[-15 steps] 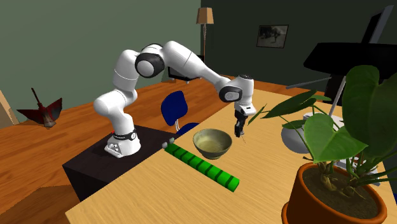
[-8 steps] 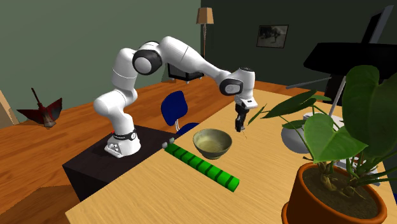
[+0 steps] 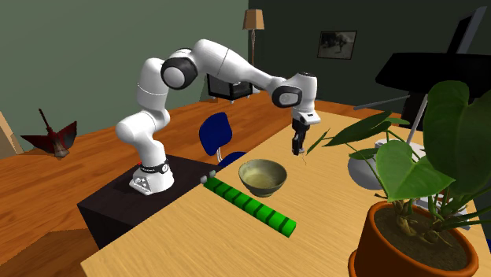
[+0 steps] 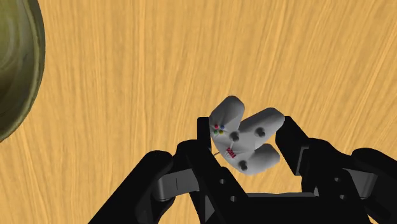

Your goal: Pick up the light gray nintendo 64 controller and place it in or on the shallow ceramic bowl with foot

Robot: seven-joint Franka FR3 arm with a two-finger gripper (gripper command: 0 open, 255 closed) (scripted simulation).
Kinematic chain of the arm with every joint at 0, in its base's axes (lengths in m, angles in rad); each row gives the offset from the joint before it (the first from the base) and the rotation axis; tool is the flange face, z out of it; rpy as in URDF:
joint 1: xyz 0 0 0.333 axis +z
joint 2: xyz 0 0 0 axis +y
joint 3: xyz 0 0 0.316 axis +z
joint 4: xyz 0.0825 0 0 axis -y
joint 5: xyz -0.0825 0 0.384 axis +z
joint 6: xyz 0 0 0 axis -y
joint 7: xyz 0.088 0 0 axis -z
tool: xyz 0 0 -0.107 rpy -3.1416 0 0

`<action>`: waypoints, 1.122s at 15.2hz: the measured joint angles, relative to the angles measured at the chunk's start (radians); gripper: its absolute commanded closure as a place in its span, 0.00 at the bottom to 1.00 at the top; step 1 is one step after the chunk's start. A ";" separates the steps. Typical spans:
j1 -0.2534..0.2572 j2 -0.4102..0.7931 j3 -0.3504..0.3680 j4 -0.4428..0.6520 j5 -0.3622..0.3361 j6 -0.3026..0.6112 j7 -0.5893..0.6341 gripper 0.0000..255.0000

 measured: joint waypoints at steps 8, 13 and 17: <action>-0.002 -0.033 0.008 0.063 0.014 -0.094 -0.006 1.00; 0.000 -0.042 0.011 0.112 0.019 -0.151 -0.008 1.00; -0.027 -0.098 0.014 0.063 0.040 -0.156 -0.031 1.00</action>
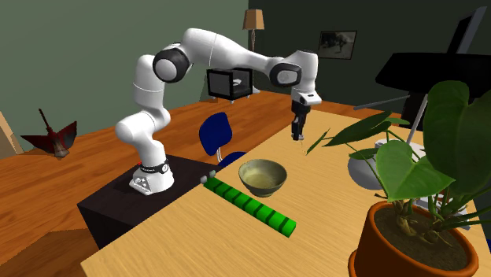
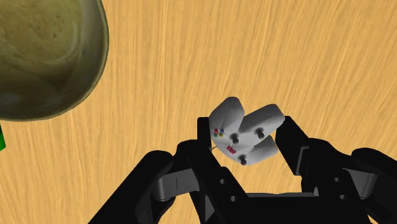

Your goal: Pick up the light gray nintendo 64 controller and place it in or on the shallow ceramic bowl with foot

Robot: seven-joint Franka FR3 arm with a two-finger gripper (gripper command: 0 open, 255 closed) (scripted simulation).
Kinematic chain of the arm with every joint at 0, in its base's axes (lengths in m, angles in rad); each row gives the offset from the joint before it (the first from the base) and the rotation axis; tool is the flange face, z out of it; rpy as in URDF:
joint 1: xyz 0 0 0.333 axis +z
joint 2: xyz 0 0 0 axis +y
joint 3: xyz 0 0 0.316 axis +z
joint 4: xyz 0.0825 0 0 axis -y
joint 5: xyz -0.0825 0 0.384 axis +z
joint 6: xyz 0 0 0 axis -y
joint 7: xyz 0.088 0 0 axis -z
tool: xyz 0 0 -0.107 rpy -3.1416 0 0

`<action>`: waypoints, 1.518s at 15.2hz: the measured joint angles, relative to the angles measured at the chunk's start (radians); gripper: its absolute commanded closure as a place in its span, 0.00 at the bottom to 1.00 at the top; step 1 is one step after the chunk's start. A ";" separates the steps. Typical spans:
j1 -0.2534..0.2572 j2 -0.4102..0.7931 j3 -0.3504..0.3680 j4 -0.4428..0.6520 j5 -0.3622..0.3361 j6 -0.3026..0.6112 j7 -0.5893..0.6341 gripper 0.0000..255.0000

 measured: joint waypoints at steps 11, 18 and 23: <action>-0.174 -0.355 -0.045 -0.417 0.150 0.077 -0.241 1.00; -0.221 -0.484 -0.094 -0.589 0.199 0.119 -0.363 1.00; -0.220 -0.465 -0.092 -0.636 0.196 0.184 -0.364 1.00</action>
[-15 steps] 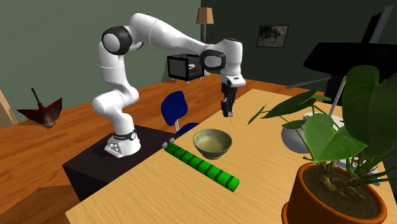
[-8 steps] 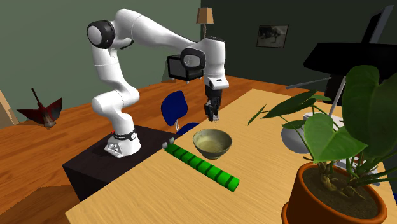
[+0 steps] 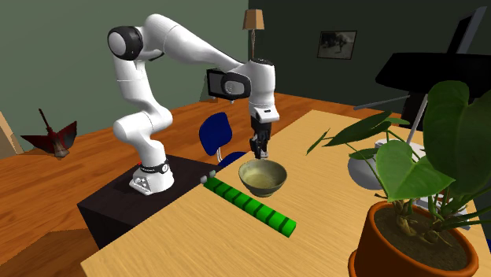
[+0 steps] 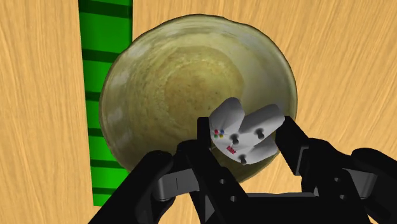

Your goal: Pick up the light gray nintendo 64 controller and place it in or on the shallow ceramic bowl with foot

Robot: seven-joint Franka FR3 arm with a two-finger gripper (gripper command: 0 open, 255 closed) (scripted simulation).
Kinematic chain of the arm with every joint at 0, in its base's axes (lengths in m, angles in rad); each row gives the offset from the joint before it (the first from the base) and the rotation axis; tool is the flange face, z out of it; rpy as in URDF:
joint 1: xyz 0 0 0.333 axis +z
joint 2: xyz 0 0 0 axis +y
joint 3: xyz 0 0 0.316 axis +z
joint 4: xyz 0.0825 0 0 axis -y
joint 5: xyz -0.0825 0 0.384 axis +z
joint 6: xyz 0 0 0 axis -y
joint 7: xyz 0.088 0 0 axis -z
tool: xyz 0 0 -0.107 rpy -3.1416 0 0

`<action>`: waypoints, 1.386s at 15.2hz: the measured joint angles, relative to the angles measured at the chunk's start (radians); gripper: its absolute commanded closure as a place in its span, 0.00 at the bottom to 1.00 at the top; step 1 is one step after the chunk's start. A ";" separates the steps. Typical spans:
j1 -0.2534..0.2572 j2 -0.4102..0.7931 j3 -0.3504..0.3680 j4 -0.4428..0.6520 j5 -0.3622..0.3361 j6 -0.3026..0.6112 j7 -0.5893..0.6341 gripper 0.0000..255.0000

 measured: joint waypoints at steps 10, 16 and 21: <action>0.001 0.052 0.003 -0.067 -0.011 0.117 0.002 1.00; 0.002 0.054 0.004 -0.068 -0.012 0.121 0.004 0.00; 0.002 0.055 0.004 -0.068 -0.012 0.121 0.004 0.00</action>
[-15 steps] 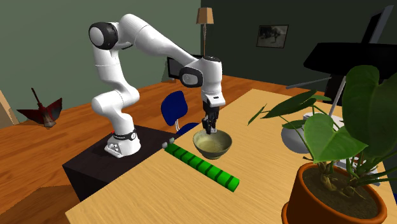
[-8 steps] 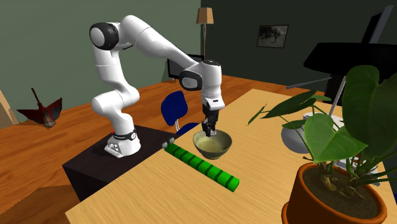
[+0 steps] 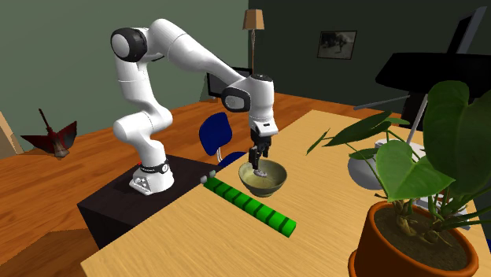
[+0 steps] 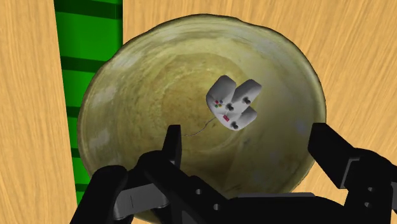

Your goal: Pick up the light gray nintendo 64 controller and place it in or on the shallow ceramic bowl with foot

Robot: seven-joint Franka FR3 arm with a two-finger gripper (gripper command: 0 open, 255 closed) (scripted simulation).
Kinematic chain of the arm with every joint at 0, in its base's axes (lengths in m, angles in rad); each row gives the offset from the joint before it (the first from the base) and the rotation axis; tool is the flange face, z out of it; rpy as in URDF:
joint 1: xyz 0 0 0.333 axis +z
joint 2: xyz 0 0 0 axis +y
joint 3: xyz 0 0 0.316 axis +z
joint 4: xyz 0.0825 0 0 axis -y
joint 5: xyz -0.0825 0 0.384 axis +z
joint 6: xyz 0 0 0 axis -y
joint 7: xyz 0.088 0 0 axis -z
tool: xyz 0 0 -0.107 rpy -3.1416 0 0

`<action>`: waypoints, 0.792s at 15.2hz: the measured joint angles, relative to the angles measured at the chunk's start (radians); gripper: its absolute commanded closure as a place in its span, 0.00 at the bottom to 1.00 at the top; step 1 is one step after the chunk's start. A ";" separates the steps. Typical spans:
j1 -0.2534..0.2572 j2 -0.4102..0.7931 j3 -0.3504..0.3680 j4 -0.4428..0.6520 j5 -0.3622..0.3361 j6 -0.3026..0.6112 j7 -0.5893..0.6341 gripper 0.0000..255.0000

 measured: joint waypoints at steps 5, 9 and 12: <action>-0.004 -0.043 -0.005 0.058 0.009 -0.098 -0.006 0.00; -0.005 -0.059 -0.008 0.068 0.013 -0.125 -0.012 0.00; -0.005 -0.060 -0.008 0.068 0.014 -0.127 -0.012 0.00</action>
